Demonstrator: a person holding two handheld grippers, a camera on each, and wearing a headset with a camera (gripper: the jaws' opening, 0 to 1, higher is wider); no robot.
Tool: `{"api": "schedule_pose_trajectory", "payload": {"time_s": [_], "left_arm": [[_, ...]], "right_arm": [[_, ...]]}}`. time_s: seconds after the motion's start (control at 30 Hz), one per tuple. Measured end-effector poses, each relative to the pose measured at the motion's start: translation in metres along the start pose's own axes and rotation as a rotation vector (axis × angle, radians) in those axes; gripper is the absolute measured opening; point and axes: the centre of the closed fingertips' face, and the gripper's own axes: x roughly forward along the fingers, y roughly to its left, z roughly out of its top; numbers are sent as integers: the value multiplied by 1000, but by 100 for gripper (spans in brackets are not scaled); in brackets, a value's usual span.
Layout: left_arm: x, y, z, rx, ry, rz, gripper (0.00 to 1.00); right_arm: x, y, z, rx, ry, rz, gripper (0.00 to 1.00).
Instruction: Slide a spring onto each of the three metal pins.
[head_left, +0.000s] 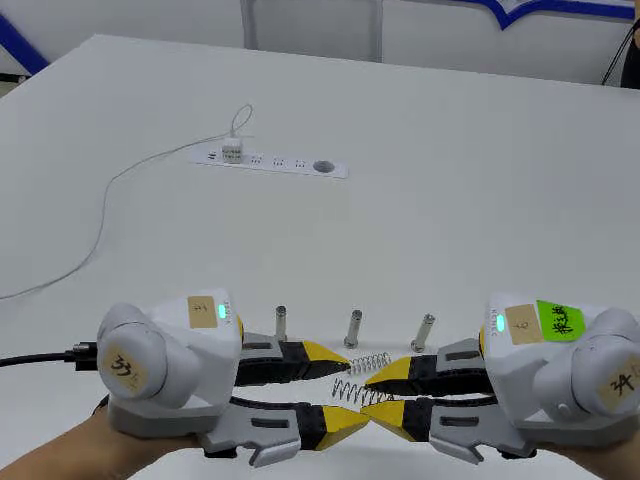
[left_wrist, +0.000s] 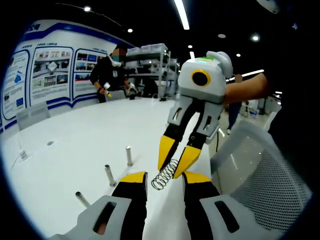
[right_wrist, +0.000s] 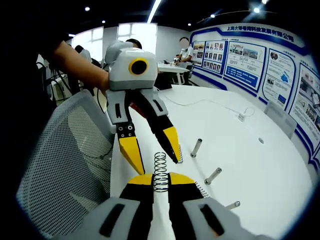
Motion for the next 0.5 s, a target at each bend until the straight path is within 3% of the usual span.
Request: {"api": "schedule_pose_trajectory", "payload": {"time_s": [0.5], "left_arm": [[-2,-6,-3,18,30,-45,23]], "right_arm": [[1,6,1,-48,18,25,10]]}}
